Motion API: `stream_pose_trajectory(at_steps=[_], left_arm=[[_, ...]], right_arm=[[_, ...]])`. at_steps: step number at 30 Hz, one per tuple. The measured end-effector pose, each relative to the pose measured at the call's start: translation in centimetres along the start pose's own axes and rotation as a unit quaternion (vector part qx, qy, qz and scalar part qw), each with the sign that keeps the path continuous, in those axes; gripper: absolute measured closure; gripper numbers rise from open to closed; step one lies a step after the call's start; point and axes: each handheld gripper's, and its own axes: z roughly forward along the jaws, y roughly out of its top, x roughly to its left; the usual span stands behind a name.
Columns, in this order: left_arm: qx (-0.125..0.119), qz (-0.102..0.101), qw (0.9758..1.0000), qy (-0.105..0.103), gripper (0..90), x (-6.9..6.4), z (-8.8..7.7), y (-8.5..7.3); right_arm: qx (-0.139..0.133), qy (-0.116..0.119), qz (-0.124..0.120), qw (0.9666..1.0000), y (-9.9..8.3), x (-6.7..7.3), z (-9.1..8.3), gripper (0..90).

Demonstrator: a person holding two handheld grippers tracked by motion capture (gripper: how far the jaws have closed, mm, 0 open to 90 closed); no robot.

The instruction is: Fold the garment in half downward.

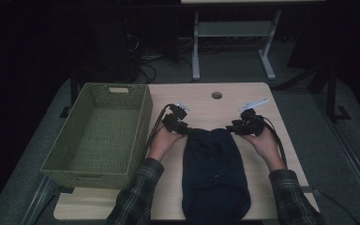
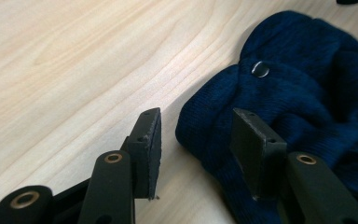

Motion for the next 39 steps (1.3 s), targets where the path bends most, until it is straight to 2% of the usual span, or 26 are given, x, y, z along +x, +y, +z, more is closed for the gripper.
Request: stream_pose_trajectory(at_steps=[4, 7, 10, 12, 15, 17, 21, 25, 31, 39], left_arm=[[0.012, -0.003, 0.9999, 0.001, 54.0, 0.2, 0.9, -0.2], [0.024, -0.003, 0.9997, -0.001, 55.6, 0.5, 1.4, -0.5], [0.025, -0.006, 0.9997, -0.005, 56.7, 0.6, 1.7, -0.6], [0.022, -0.007, 0.9997, -0.007, 57.8, 0.6, 1.9, -0.6], [0.012, 0.011, 0.9998, -0.014, 57.8, 0.9, 2.0, -0.9], [-0.003, 0.011, 0.9997, -0.02, 57.8, 1.0, 2.1, -1.1], [-0.009, 0.019, 0.9995, -0.024, 57.8, 1.1, 2.1, -1.3], [-0.008, 0.022, 0.999, -0.038, 65.5, 1.1, 2.1, -1.3], [0.003, -0.001, 0.9991, -0.042, 76.8, 1.0, 2.1, -1.2], [0.011, -0.024, 0.9992, -0.03, 81.2, 0.8, 1.7, -1.0]], right_arm=[[0.014, 0.004, 0.009, 0.9999, -0.4, -0.4, 1.0, 56.4], [0.025, 0.007, 0.006, 0.9997, -0.6, -0.6, 1.6, 56.5], [0.035, 0.008, 0.005, 0.9993, -0.8, -0.6, 2.5, 56.5], [0.046, 0.008, 0.007, 0.9989, -1.1, -0.6, 3.0, 56.6], [0.047, 0.013, 0.013, 0.9987, -1.3, -0.7, 3.2, 56.7], [0.051, 0.017, 0.021, 0.9983, -1.5, -0.8, 3.4, 57.5], [0.051, 0.023, 0.026, 0.9981, -1.6, -0.7, 3.4, 63.1], [0.053, 0.027, 0.025, 0.9979, -1.5, -0.4, 3.4, 70.4], [0.055, 0.038, 0.035, 0.9972, -1.6, -0.4, 3.5, 80.6], [0.059, 0.015, 0.015, 0.998, -1.2, 0.2, 3.4, 83.3]])
